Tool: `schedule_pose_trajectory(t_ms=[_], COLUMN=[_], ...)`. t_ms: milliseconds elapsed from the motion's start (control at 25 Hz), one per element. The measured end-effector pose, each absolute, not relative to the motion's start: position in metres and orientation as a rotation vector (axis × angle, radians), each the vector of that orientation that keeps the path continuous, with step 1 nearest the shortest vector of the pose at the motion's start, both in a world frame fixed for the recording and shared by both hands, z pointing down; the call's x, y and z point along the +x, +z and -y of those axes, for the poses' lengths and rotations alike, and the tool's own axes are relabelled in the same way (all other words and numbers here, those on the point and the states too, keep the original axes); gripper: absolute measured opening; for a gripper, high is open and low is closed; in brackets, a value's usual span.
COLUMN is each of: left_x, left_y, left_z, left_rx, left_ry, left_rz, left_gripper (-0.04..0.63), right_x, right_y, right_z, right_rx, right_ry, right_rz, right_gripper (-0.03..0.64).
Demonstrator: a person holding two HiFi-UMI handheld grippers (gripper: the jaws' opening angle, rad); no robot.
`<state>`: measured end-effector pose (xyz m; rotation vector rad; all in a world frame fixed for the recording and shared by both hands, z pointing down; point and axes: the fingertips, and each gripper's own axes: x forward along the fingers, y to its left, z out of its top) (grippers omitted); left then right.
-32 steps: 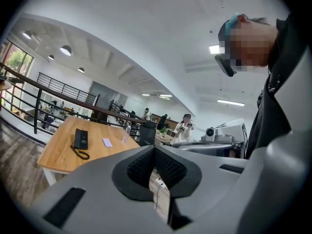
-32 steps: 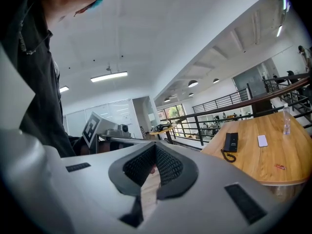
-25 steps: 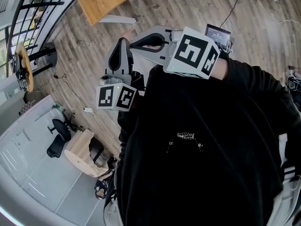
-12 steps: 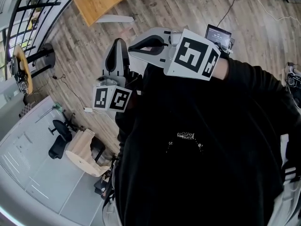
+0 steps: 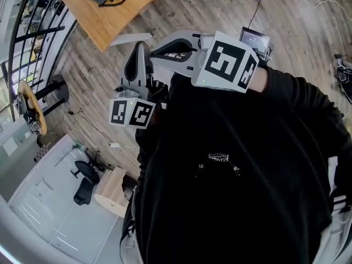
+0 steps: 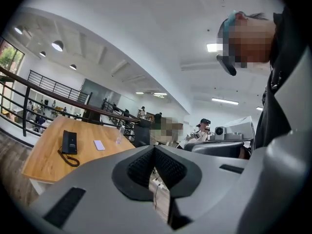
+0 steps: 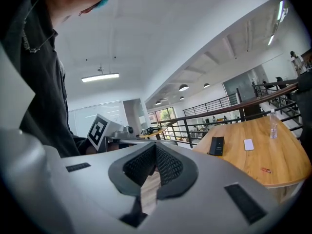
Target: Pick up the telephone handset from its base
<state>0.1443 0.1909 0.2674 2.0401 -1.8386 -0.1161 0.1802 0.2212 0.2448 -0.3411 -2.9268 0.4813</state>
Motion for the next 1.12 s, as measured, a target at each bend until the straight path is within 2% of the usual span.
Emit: schedule_pose_trajectory(t_ms=[440,1120], left_x=[0.098,-0.022], left_y=[0.275,0.258], left_z=[-0.172,-0.142], left_rx=[1.988,2.012], left_ry=[-0.105,-0.112], left_rz=[1.839,1.821], left_gripper=[-0.002,-0.002], right_x=[0.136,0.012], right_y=[0.249,0.242], right_z=[-0.206,-0.182], right_rx=[-0.367,-0.342], right_ry=[0.468,0.498], right_rz=[2.911,2.902], right_gripper=[0.018,0.018])
